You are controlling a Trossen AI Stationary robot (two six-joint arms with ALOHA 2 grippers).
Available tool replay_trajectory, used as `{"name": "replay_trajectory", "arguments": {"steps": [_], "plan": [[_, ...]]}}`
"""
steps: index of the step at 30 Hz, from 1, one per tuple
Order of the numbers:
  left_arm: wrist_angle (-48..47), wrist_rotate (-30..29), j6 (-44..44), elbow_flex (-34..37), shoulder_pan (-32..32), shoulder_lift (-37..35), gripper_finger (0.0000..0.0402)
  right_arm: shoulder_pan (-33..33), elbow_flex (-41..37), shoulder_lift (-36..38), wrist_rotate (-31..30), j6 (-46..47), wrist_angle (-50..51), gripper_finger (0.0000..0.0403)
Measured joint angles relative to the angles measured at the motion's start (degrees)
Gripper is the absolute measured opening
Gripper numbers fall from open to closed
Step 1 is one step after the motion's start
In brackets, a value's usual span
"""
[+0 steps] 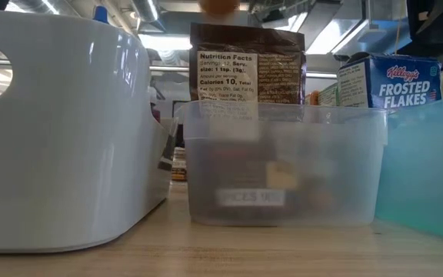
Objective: Pick & Place Kitchen Items
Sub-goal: Put the yellow food coloring bottle into the gray bin
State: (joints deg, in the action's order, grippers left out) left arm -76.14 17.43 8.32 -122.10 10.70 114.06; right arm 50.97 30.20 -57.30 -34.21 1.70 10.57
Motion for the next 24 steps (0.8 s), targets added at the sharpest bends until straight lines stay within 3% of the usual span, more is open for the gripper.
{"name": "replay_trajectory", "arguments": {"steps": [3, 14, 24], "plan": [[3.5, 1.2, -0.8, 0.0, 2.9, 0.0, 0.0158, 0.0, 0.0, 0.0, 0.0, 0.0, 0.0, 0.0275], [3.4, -4.8, -10.7, 0.0, 12.0, 0.0, 0.0156, 0.0, 0.0, 0.0, -0.1, -0.5, -0.7, 0.0275], [-5.7, -14.0, -30.9, 3.3, 18.7, 0.1, 0.0156, -0.1, 0.0, 0.0, -0.1, -1.0, -2.4, 0.0275]]}}
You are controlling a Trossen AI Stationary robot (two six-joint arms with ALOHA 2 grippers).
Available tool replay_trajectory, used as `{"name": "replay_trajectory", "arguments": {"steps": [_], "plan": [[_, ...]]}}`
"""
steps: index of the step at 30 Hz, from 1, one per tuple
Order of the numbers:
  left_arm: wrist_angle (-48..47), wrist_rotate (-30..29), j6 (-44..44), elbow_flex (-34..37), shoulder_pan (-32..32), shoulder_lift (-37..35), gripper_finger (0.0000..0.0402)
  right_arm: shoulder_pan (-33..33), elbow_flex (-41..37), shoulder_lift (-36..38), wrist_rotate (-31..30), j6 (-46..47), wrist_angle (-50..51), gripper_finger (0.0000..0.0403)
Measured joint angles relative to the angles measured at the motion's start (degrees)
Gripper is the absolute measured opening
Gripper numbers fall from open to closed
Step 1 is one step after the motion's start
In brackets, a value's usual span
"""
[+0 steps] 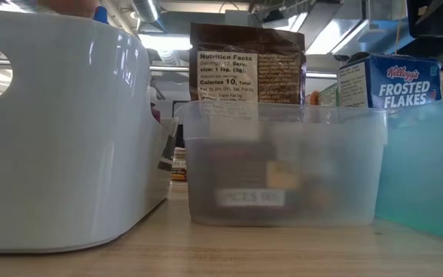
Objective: Pick & Place Kitchen Items
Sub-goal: Put the yellow food coloring bottle into the gray bin
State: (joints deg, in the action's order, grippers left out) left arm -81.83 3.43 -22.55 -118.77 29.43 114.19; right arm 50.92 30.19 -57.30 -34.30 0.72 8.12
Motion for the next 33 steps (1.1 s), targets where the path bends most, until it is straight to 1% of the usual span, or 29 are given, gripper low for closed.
{"name": "replay_trajectory", "arguments": {"steps": [1, 5, 10, 14, 18, 22, 28, 33], "plan": [[-0.4, -1.0, -1.3, 0.7, 0.5, 0.0, 0.0155, -0.1, 0.0, 0.0, 0.0, -0.1, -0.2, 0.0275], [-0.2, -2.1, -5.5, 3.5, 1.8, 0.0, 0.0157, -1.0, 0.0, 0.0, -0.1, -0.1, -1.2, 0.0275], [-0.1, -2.4, -7.0, 6.7, 2.8, -0.1, 0.0160, -1.8, 0.0, 0.0, 0.0, -0.1, -2.8, 0.0275], [0.7, -3.3, -6.9, 8.5, 2.8, -0.1, 0.0152, -1.8, 0.0, 0.0, 0.1, -0.1, -3.2, 0.0275], [1.0, -4.5, -6.8, 9.8, 2.8, -0.1, 0.0154, -1.8, 0.0, 0.0, 0.6, 0.1, -3.4, 0.0275], [2.2, -3.9, -6.8, 11.7, 2.7, -0.1, 0.0159, -1.8, 0.0, 0.0, 2.0, 0.2, -3.4, 0.0275], [5.0, -3.8, -5.4, 14.2, 2.6, -0.1, 0.0152, -1.8, 0.0, 0.0, 2.1, 0.1, -3.3, 0.0275], [7.7, -3.5, -4.3, 16.7, 1.9, -0.1, 0.0160, -1.8, 0.0, 0.0, 2.1, 0.1, -3.3, 0.0275]]}}
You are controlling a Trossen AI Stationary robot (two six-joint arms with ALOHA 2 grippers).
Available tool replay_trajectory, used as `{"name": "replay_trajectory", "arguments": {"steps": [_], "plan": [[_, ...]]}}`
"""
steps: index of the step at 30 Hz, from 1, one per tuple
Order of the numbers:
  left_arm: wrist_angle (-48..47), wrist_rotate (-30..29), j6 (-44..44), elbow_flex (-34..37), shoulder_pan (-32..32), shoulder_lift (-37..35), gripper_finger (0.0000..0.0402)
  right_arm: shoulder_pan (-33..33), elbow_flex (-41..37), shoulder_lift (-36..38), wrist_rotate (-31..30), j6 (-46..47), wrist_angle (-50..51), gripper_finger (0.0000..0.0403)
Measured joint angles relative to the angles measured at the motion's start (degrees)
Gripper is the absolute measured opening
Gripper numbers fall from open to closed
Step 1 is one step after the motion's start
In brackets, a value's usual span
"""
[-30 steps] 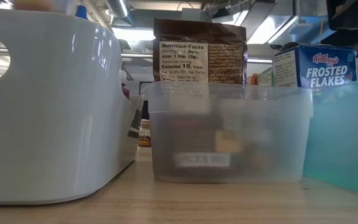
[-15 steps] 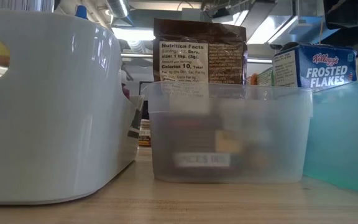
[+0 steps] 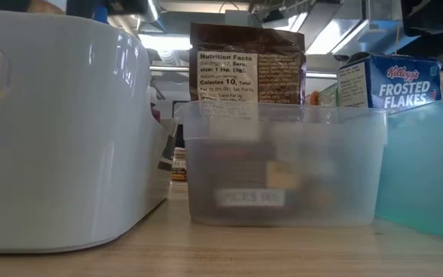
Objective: Pick & Place Kitchen Items
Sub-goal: Put the yellow food coloring bottle into the gray bin
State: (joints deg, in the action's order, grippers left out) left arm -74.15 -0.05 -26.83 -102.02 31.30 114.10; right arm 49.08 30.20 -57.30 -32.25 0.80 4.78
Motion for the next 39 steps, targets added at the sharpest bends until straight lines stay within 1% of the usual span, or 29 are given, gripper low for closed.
{"name": "replay_trajectory", "arguments": {"steps": [4, 7, 15, 22, 28, 35, 39], "plan": [[2.0, 0.3, 0.8, 2.0, -0.8, 0.0, 0.0159, 0.0, 0.0, 0.0, 0.0, -0.1, 0.0, 0.0275], [4.1, 1.7, 2.0, 3.4, -1.3, 0.0, 0.0155, 0.0, 0.0, 0.0, 0.0, -0.2, 0.0, 0.0275], [9.7, 1.8, 3.6, 7.1, -2.2, 0.0, 0.0163, 0.0, 0.0, 0.0, 0.0, -0.2, 0.1, 0.0275], [12.2, 1.8, 3.6, 11.0, -2.3, 0.0, 0.0159, 0.0, 0.0, 0.0, 0.0, -0.2, 0.1, 0.0275], [13.7, 1.2, 3.6, 11.5, -2.5, -0.2, 0.0166, 0.0, 0.0, 0.0, 0.0, -0.2, 0.1, 0.0275], [14.2, 0.5, 4.9, 11.5, -2.6, -0.2, 0.0165, 0.0, 0.0, 0.0, -0.1, -0.9, 0.1, 0.0275], [14.2, 0.5, 5.1, 11.5, -2.6, -0.2, 0.0177, 0.0, 0.0, 0.0, -0.1, -0.9, 0.1, 0.0275]]}}
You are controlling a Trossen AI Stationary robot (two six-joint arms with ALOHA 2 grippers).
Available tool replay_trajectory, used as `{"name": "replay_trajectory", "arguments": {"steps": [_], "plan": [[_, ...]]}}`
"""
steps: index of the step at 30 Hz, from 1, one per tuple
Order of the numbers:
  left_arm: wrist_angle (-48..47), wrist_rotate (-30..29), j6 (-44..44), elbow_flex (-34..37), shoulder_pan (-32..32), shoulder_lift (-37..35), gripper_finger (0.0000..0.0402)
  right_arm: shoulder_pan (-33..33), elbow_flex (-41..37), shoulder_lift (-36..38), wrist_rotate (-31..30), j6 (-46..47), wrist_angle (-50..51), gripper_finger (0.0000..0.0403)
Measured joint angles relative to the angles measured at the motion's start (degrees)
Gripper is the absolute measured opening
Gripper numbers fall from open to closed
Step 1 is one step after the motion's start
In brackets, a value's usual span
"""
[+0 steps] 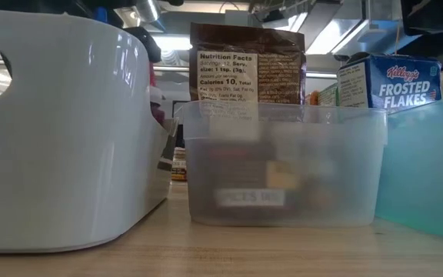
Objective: Pick & Place Kitchen Items
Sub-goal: Put the yellow food coloring bottle into the gray bin
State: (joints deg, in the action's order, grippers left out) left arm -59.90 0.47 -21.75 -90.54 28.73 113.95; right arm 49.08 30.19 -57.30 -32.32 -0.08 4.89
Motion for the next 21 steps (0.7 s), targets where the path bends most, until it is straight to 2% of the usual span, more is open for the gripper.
{"name": "replay_trajectory", "arguments": {"steps": [12, 21], "plan": [[-0.1, -1.0, 1.1, -0.3, -0.3, 0.2, 0.0245, 0.0, 0.0, 0.0, 0.0, -0.8, 0.0, 0.0275], [-1.2, -0.2, 0.7, -0.4, -0.6, 0.2, 0.0262, 0.0, 0.0, 0.0, 0.0, -0.8, 0.0, 0.0275]]}}
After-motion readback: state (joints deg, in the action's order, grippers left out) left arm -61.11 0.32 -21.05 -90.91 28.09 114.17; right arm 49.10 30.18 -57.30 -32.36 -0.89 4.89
